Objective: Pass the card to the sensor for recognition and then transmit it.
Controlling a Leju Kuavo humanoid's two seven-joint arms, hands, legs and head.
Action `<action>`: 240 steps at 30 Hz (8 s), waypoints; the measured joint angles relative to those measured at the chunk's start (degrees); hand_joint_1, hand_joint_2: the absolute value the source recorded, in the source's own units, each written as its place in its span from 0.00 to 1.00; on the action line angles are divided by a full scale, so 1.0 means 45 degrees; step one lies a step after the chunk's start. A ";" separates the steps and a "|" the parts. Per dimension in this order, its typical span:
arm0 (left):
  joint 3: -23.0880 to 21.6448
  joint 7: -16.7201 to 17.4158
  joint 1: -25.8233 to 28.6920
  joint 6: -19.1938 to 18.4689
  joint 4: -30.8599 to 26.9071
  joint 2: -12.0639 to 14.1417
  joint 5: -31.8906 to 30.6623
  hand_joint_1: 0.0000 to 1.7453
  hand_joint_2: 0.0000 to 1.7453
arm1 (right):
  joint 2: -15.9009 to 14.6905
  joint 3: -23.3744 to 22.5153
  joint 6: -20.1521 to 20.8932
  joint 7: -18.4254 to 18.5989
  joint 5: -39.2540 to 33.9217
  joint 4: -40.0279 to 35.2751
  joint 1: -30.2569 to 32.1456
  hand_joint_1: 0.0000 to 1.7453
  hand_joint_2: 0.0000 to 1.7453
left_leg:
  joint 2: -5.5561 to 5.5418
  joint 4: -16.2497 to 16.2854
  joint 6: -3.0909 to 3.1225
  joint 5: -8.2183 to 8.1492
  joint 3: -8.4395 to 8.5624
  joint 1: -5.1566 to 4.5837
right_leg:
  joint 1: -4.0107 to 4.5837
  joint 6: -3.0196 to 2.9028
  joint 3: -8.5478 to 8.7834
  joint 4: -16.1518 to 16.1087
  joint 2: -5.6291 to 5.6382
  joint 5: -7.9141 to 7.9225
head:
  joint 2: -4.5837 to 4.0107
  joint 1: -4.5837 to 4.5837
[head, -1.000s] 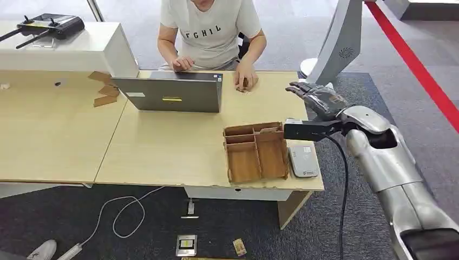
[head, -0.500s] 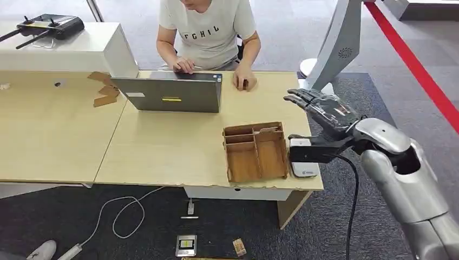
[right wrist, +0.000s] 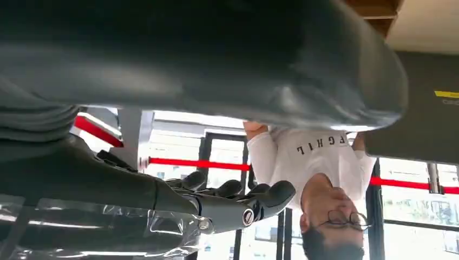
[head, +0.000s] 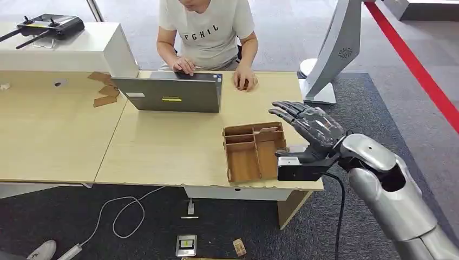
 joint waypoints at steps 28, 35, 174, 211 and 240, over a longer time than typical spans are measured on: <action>-0.0083 -0.0223 -0.0067 -0.0010 0.0000 -0.0102 -0.0015 0.00 0.00 | 0.4279 0.2064 -0.2468 -0.0967 0.1005 0.5786 -0.2429 0.00 1.00 | -0.0002 -0.0004 -0.0019 0.0013 -0.0011 0.0013 | 0.0021 -0.0002 -0.0005 0.0006 -0.0003 0.0000 | 0.0000 0.0000; -0.0092 -0.0146 -0.0049 -0.0024 0.0000 -0.0087 0.0141 0.00 0.00 | 0.4750 0.2307 -0.2215 -0.0496 0.1510 0.8169 -0.3066 0.00 1.00 | -0.0003 -0.0004 -0.0018 0.0014 -0.0010 0.0011 | 0.0022 -0.0002 -0.0005 0.0005 -0.0003 0.0001 | 0.0000 0.0005; -0.1321 0.0996 -0.0003 0.0578 0.0010 -0.0160 0.0845 0.00 0.00 | 0.3672 0.0296 -0.0719 0.1904 0.1069 0.9437 -0.3072 0.00 1.00 | 0.0001 0.0001 -0.0037 0.0024 -0.0005 0.0009 | 0.0022 -0.0039 -0.0014 0.0003 0.0000 0.0024 | 0.0000 0.0000; -0.1389 0.1083 -0.0013 0.0733 0.0010 -0.0160 0.0947 0.00 0.00 | 0.3706 0.0422 -0.0768 0.1787 0.0733 0.8592 -0.2707 0.00 1.00 | 0.0000 0.0001 -0.0038 0.0024 -0.0008 0.0009 | 0.0022 -0.0039 -0.0014 0.0003 0.0000 0.0024 | 0.0000 -0.0005; -0.1676 0.1647 -0.0070 0.1520 0.0010 -0.0199 0.1345 0.00 0.00 | 0.4449 0.1068 -0.1452 0.1049 0.0383 0.9413 -0.3166 0.00 1.00 | 0.0000 0.0000 -0.0038 0.0025 -0.0009 0.0009 | 0.0022 -0.0040 -0.0014 0.0002 0.0000 0.0025 | 0.0000 0.0000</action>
